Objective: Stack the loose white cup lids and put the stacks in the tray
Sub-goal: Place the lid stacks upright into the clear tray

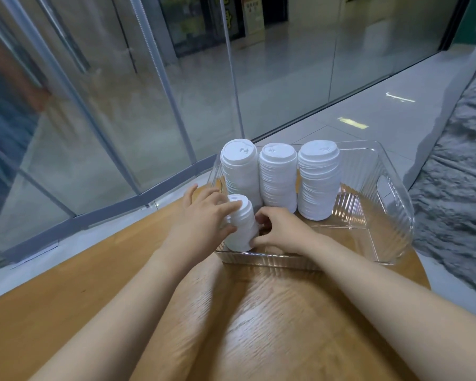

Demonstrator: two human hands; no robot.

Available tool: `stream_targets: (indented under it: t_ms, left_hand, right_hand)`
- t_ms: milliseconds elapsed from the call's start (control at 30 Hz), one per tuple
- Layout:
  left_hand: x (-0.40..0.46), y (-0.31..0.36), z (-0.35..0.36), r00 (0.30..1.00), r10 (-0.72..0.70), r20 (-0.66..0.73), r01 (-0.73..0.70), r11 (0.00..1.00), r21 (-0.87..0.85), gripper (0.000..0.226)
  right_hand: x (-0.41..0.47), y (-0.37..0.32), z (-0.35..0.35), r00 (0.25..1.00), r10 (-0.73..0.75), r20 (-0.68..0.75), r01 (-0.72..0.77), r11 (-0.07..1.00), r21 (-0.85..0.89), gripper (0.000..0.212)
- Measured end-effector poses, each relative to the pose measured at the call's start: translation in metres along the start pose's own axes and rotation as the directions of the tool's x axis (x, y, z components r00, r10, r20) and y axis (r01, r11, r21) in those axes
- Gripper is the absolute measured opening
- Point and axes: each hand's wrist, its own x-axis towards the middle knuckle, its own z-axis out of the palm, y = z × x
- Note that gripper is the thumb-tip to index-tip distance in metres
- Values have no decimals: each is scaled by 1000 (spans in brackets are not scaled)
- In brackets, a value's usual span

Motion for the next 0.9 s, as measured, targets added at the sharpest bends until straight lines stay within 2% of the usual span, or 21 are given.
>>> stream_targets:
  t_ms: [167,333,467,533,700,900]
  left_hand:
    - [-3,8,-2,1000,-19,-19,20,997,80,43]
    - [-27,18,-23,997,0,-76,4,999,50,66]
    - [-94,33,-72,991,-90,-103,90,996,-3,63]
    - [-146,40,-97,980,-107,-165,118,991,62,61]
    - [-289,42,-166,966,-251,-57,256,913,318,49]
    - [-436,38,-223,849,-527,-46,503,778,376,39]
  right_hand:
    - [-18,-12,-14,999,10,-32,-11,999,-44,40]
    - [-48,-38,-31,992,-56,-116,50,997,-55,28]
    - [-96,-72,-27,976,-148,-162,155,987,30,27]
    - [-125,-87,-14,967,-200,-156,213,974,72,26]
    - [-184,-129,51,947,-319,-43,322,936,142,29]
    - [-246,-186,151,886,-429,175,369,882,294,31]
